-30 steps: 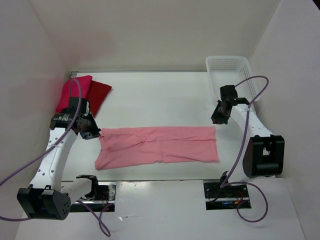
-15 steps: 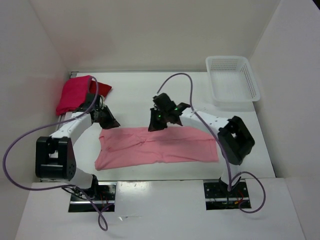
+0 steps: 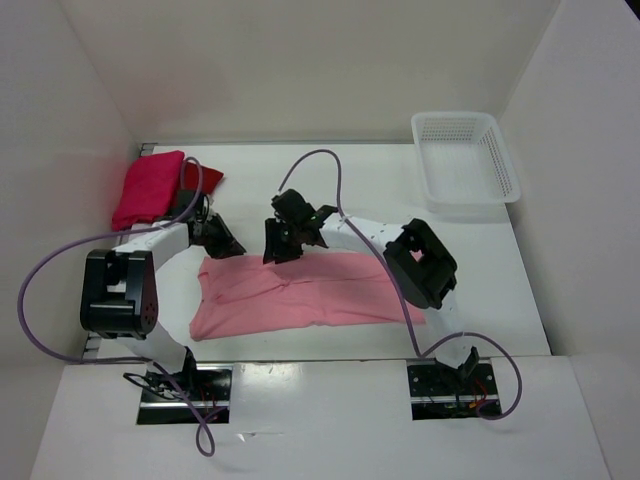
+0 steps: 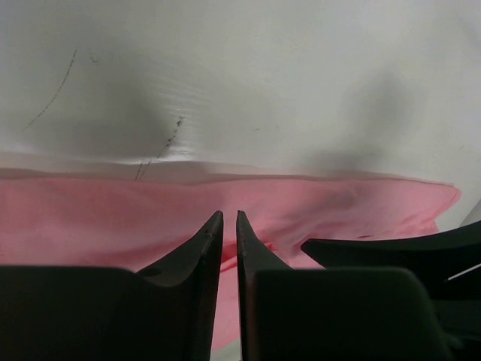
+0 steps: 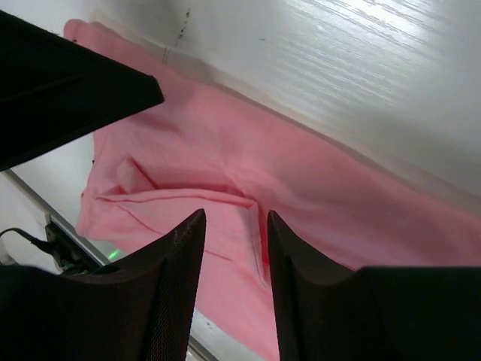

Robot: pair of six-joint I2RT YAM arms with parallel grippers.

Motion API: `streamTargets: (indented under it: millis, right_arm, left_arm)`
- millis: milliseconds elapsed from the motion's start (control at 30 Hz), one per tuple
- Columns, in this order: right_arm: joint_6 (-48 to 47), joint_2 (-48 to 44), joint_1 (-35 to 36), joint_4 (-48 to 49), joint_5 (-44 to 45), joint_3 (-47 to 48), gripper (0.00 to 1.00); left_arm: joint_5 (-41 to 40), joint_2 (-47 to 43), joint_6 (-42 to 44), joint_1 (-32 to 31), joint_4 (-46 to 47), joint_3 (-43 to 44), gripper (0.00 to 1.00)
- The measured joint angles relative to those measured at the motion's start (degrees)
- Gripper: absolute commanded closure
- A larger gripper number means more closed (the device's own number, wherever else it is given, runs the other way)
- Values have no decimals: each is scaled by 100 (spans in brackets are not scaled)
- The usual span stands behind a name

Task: Fold and stack the t-shirts
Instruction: Fold the other side of the tshirt into a rectangle

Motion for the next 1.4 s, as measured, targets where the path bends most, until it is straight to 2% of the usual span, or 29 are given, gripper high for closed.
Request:
streamTargets:
  millis: [200, 267, 367, 433, 500, 667, 900, 1033, 1067, 1100, 1167, 1200, 1267, 1400]
  right_arm:
    - [-42, 280, 177, -24, 22, 157, 58]
    - [-46, 289, 232, -22, 24, 157, 63]
    - [-74, 308, 282, -22, 22, 160, 86]
    - [-87, 328, 302, -24, 35, 160, 95]
    - [-120, 334, 319, -31, 66, 160, 100]
    - [-212, 262, 404, -4, 127, -11, 100]
    - [-229, -584, 566, -37, 92, -1447, 100]
    - [-256, -1123, 579, -114, -28, -1858, 100]
    - [-271, -1250, 579, -136, -39, -1886, 96]
    - [-275, -1342, 579, -138, -35, -1891, 82]
    - [-291, -1451, 579, -144, -26, -1829, 69]
    - [-319, -1445, 579, -153, -4, -1716, 59]
    - [-330, -1335, 579, -192, 70, -1429, 53]
    - [-446, -859, 579, -203, 398, -560, 53]
  left_arm:
    - [57, 402, 0, 0, 74, -59, 82]
    - [81, 431, -24, 0, 72, -103, 82]
    - [107, 496, -92, 0, 120, -109, 82]
    - [118, 605, -105, 0, 164, -109, 82]
    - [212, 723, -120, 0, 199, -107, 82]
    - [400, 833, -127, 33, 269, -63, 82]
    - [463, 879, -129, 44, 306, -42, 82]
    - [516, 920, -133, 105, 310, -13, 82]
    - [533, 925, -136, 116, 310, -13, 84]
    - [544, 925, -142, 125, 310, -11, 84]
    - [546, 925, -144, 129, 308, -13, 84]
    - [544, 920, -144, 129, 308, -13, 84]
    - [520, 887, -142, 129, 306, -15, 84]
    - [343, 778, -127, 144, 295, -26, 84]
